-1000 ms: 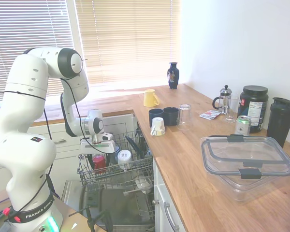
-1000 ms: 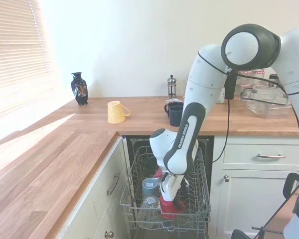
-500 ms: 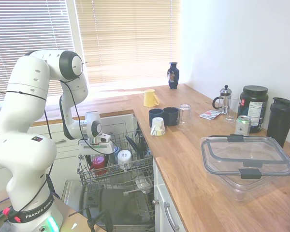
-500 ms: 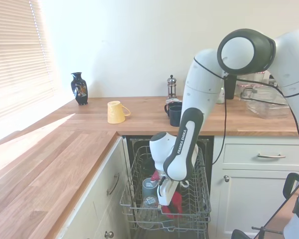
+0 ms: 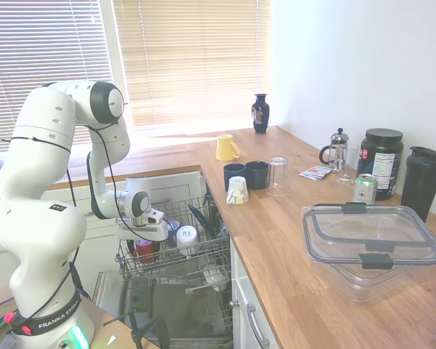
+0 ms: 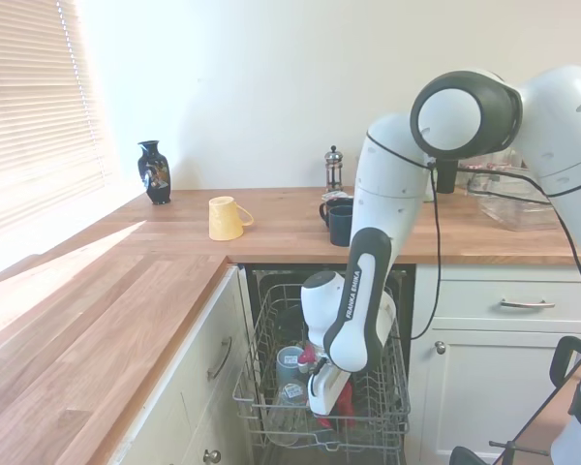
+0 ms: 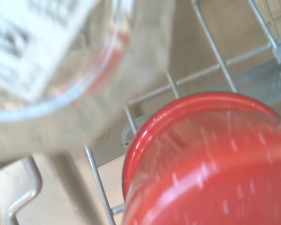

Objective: Unload a mug from dishwasher

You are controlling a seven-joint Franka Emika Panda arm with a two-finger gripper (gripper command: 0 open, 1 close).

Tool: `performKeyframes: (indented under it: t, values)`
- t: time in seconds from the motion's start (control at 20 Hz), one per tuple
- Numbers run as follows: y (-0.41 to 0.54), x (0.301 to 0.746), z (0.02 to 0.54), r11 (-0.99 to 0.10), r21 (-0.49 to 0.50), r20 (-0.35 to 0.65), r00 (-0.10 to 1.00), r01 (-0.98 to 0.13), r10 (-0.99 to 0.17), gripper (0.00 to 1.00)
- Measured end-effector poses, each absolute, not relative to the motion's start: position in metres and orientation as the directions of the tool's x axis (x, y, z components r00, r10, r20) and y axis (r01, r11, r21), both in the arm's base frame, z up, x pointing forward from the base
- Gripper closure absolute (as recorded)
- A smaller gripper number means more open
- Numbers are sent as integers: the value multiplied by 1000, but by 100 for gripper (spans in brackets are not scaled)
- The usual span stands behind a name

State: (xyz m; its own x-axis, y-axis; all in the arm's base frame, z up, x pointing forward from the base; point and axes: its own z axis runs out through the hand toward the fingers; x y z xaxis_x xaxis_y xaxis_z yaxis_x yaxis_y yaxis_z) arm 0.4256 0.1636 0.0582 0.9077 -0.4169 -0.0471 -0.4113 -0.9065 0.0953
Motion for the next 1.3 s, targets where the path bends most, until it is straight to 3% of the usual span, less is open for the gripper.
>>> performKeyframes:
  t: [0.4,1.3]
  values:
    - [151,425,58,-870,71,-25,871,-489,-491,100]
    - [143,438,92,-861,119,-50,863,-494,-502,100]
